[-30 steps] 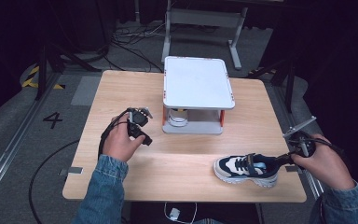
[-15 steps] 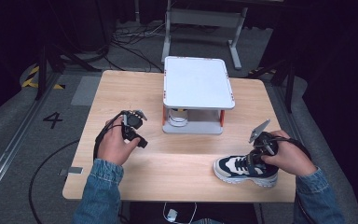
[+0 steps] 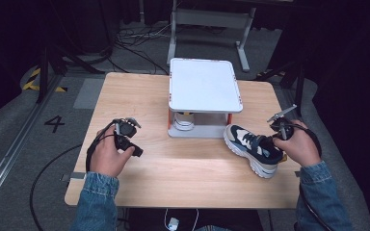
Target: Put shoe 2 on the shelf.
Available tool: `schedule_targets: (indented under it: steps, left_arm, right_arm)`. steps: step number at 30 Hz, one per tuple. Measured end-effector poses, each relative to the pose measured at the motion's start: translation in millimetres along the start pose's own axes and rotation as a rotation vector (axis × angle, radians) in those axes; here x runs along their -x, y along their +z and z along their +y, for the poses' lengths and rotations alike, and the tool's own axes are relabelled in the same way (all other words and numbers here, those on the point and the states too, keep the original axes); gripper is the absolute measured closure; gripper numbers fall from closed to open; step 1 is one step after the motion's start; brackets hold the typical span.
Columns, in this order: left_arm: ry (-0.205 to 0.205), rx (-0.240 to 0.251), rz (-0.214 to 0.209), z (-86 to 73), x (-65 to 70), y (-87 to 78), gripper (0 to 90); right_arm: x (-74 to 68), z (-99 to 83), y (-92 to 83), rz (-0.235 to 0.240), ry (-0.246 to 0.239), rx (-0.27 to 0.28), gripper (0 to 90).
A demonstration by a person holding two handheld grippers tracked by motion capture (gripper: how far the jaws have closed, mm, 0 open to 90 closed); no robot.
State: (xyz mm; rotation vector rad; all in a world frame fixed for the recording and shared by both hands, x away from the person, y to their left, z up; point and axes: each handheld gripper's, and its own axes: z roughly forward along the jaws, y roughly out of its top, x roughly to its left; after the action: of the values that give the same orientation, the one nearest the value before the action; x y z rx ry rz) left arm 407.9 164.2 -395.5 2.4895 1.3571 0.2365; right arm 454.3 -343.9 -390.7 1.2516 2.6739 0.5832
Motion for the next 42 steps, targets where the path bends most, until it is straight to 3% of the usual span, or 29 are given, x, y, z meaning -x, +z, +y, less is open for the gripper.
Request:
schedule_targets:
  steps: [1,3,5,8,9,10,12,14,16,17,18,21,22,23,24,27,32,38,42]
  left_arm:
    - [-0.002,-0.003,-0.003,-0.2,0.7,0.9,24.3]
    - [0.000,-0.006,-0.004,0.4,1.1,2.0,24.4]
    - [0.005,-0.013,-0.005,2.0,0.8,3.3,24.3]
    - [0.008,-0.009,-0.005,5.7,1.4,3.6,24.3]
    - [0.008,-0.009,-0.005,5.7,1.4,3.6,24.3]
    - [0.016,-0.006,-0.010,9.1,2.8,4.2,24.3]
    - [0.026,-0.006,-0.008,13.1,4.5,4.9,24.3]
    - [0.033,0.001,-0.016,17.2,6.3,5.6,24.2]
    - [0.038,0.000,-0.019,19.4,7.4,6.1,24.2]
    - [0.046,-0.002,-0.015,22.1,8.4,6.4,24.2]
    - [0.051,0.002,-0.019,25.8,10.3,7.2,24.2]
    - [0.067,-0.002,-0.026,31.5,13.5,9.2,24.2]
    - [0.069,-0.002,-0.028,32.6,14.4,10.4,24.2]
    - [0.069,-0.002,-0.028,32.6,14.4,10.4,24.2]
    - [0.077,-0.010,-0.027,34.0,15.3,11.7,24.3]
    - [0.077,-0.013,-0.033,34.5,15.0,12.7,24.5]
    - [0.079,-0.004,-0.029,34.8,14.9,10.9,24.5]
    - [0.077,0.002,-0.026,33.5,14.6,8.7,24.5]
    - [0.073,0.006,-0.030,32.7,13.8,7.9,24.5]
  right_arm:
    - [5.0,1.4,11.3,0.014,0.012,0.005,73.6]
    - [6.2,4.1,16.8,0.039,0.022,0.011,67.2]
    - [4.3,5.1,16.0,-0.003,-0.026,0.042,53.1]
    - [-0.9,1.6,-4.2,-0.014,-0.030,0.123,47.1]
    - [-0.9,1.6,-4.2,-0.014,-0.030,0.123,47.1]
    - [-5.8,-5.5,-26.9,-0.050,-0.043,0.171,47.2]
    - [-10.4,-13.0,-44.0,-0.058,-0.036,0.194,47.7]
    - [-17.3,-22.0,-59.7,-0.071,-0.054,0.176,47.6]
    - [-20.5,-26.6,-64.5,-0.062,-0.055,0.155,47.6]
    - [-23.4,-31.1,-67.0,-0.055,-0.059,0.118,47.6]
    - [-27.5,-38.3,-66.8,-0.045,-0.061,0.052,50.5]
    - [-30.0,-43.2,-58.5,0.001,-0.069,-0.035,65.6]
    - [-30.9,-43.8,-56.1,-0.004,-0.070,-0.053,68.1]
    - [-30.9,-43.8,-56.1,-0.004,-0.070,-0.053,68.1]
    - [-31.9,-44.8,-57.9,-0.020,-0.049,-0.082,73.6]
    - [-34.9,-47.3,-58.2,-0.028,-0.064,-0.110,80.1]
    - [-52.1,-44.2,-63.7,0.023,-0.112,-0.115,84.9]
    - [-109.7,-26.7,-55.6,0.159,-0.299,-0.075,84.0]
    - [-135.4,-18.8,-39.9,0.212,-0.399,-0.121,82.7]
